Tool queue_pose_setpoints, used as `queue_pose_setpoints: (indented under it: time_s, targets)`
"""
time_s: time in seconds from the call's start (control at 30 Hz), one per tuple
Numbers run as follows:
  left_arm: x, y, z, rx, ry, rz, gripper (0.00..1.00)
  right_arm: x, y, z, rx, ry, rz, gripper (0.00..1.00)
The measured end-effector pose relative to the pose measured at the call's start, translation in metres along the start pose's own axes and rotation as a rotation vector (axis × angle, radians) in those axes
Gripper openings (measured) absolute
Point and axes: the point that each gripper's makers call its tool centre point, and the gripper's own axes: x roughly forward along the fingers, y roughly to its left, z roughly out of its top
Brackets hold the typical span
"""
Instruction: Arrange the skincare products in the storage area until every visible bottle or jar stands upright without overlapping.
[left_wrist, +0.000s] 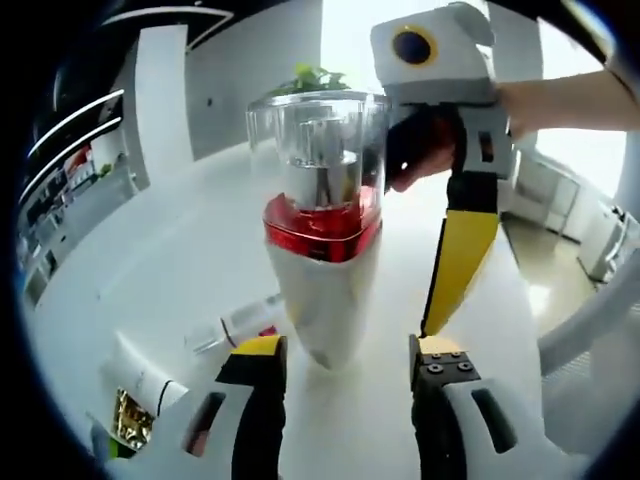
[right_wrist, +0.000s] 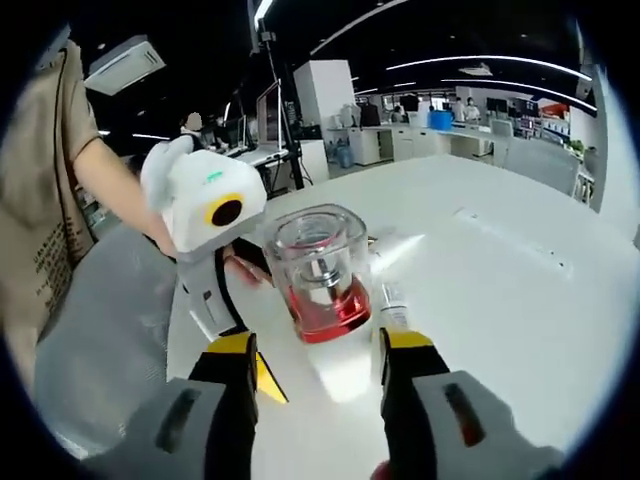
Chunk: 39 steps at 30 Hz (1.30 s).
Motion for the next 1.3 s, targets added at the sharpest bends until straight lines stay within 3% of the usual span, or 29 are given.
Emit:
queue_pose_setpoints:
  time_s: [0.33, 0.53, 0.87, 1.3]
  targets:
    - [-0.027, -0.015, -0.011, -0.060, -0.005, -0.021, 0.64, -0.003, 0.013, -0.002, 0.087, -0.058, -0.109, 0.61]
    - [-0.046, -0.017, -0.018, -0.122, -0.012, -0.006, 0.73, -0.005, 0.021, -0.010, 0.108, -0.023, -0.181, 0.81]
    - [-0.084, -0.023, -0.035, -0.215, -0.026, 0.035, 0.86, -0.008, 0.047, -0.012, 0.220, -0.087, -0.262, 1.00]
    - [-0.134, -0.044, -0.062, -0.326, -0.050, 0.057, 0.96, -0.015, 0.092, -0.012, 0.276, -0.119, -0.327, 0.99]
